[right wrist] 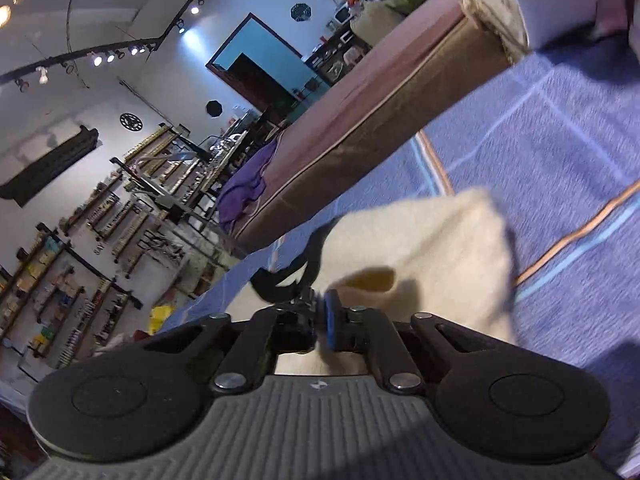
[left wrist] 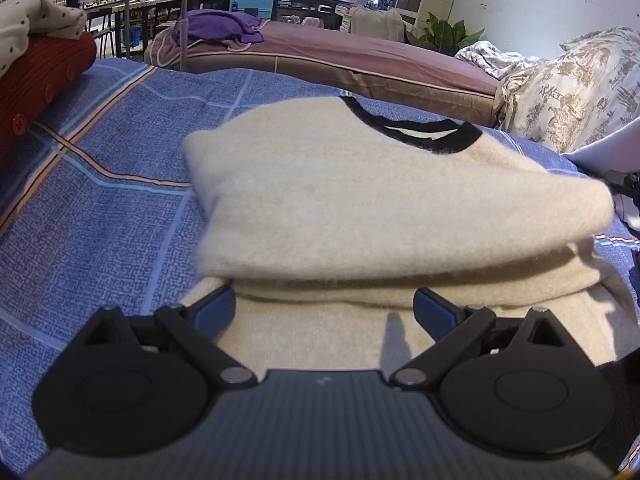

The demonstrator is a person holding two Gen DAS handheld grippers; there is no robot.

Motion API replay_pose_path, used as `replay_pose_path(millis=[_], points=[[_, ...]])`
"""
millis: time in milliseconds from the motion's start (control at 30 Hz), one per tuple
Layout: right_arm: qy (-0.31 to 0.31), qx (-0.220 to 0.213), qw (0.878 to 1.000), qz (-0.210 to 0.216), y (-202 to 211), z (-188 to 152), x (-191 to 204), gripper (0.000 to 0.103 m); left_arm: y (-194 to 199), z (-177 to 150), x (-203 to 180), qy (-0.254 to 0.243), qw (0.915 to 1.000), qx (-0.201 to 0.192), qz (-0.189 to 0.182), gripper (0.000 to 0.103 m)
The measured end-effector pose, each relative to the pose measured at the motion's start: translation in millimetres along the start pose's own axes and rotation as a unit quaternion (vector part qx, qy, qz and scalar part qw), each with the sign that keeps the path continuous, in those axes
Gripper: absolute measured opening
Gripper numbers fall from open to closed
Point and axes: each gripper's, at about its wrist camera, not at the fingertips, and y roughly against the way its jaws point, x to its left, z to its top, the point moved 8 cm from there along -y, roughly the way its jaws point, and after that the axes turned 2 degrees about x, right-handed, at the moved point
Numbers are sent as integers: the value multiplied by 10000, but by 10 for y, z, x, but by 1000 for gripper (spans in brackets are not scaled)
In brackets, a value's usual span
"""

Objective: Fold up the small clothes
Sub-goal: 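Grasp the black hem of the cream sweater with both grippers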

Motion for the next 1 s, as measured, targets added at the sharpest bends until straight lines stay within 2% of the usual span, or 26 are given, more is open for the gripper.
replay_pose_path(millis=[100, 200, 233, 400, 500, 567, 667, 700, 800, 933, 967, 1000], points=[[289, 472, 9977, -384, -146, -121, -139, 5, 93, -53, -2, -110, 9998, 36, 140, 100], [-18, 429, 9984, -355, -112, -257, -216, 69, 315, -102, 44, -150, 9996, -82, 217, 101], [-61, 449, 9984, -345, -109, -312, -216, 103, 388, -124, 84, -125, 9995, -108, 254, 102], [511, 779, 9949, -382, -93, -640, -87, 103, 753, -283, 444, 183, 9988, -101, 441, 102], [531, 831, 9940, -467, -51, -742, -92, 103, 851, -418, 634, 306, 9977, 14, 608, 99], [518, 809, 9945, -416, 42, -768, -85, 103, 870, -530, 715, 549, 9973, 166, 455, 94], [1093, 816, 9888, -610, 246, -808, -53, 103, 897, -699, 784, 982, 9947, 313, 36, 82], [1384, 811, 9846, -693, 340, -839, -52, 103, 905, -764, 807, 1068, 9936, 362, -13, 82], [1759, 843, 9766, -907, 602, -961, -129, 103, 943, -864, 805, 1008, 9941, 389, 67, 81], [1638, 1091, 9747, -1061, 823, -1177, -324, 103, 1003, -860, 709, 836, 9957, 396, -57, 81], [1606, 1134, 9744, -1092, 858, -1237, -356, 103, 1008, -858, 681, 787, 9960, 411, -85, 79], [1592, 1141, 9740, -1136, 891, -1278, -391, 103, 1009, -861, 649, 729, 9964, 416, -140, 70]])
